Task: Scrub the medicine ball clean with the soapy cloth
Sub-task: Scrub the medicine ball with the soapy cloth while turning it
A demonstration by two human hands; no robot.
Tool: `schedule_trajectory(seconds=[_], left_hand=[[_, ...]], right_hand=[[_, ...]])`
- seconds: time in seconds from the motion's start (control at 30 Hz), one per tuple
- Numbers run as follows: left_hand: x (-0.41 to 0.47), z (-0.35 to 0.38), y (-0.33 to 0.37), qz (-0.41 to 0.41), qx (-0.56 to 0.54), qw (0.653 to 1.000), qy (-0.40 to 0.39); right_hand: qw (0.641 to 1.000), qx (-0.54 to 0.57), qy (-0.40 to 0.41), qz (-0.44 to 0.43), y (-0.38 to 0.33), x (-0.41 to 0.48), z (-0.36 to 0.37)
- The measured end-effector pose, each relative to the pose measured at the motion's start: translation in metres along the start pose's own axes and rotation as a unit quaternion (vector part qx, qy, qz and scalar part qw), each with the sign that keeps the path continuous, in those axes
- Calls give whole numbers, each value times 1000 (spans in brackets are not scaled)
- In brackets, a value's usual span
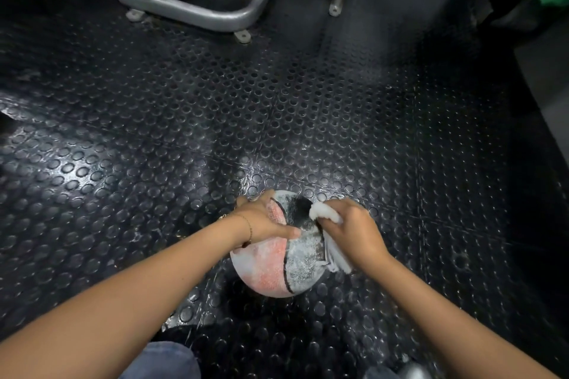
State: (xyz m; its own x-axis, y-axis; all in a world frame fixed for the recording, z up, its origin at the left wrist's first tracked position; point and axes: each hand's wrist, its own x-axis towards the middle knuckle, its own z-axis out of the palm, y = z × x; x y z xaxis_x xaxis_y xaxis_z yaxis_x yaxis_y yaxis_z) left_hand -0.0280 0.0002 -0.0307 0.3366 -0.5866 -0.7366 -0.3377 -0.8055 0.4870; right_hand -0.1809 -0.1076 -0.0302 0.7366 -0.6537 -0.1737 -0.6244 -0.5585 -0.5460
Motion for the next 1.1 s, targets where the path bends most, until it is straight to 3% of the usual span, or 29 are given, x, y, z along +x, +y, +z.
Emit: schedule_trajectory(seconds=[0.17,0.3,0.43,0.63,0.83,1.0,1.1], left_hand=[[0,0,2,-10,4,1000,4],[-1,-7,-1,4,41,999,-29],[-4,-5,-17,80,78,993,-32],[-13,21,-32,127,22,991,45],[-13,28,-32,117,16,990,76],[-11,27,-30,111,20,992,64],[-12,29,-27,109,36,991,71]], right_hand=[[998,-11,-10,-55,-8,-14,2],[1000,-3,-4,-8,-3,-3,0],[999,-37,-12,6,-8,3,2],[987,-107,-23,-120,-21,-26,1],[998,-41,22,-30,-18,-13,1],[985,-106,20,-135,-19,-36,7],[997,-52,27,-42,-11,-23,2]])
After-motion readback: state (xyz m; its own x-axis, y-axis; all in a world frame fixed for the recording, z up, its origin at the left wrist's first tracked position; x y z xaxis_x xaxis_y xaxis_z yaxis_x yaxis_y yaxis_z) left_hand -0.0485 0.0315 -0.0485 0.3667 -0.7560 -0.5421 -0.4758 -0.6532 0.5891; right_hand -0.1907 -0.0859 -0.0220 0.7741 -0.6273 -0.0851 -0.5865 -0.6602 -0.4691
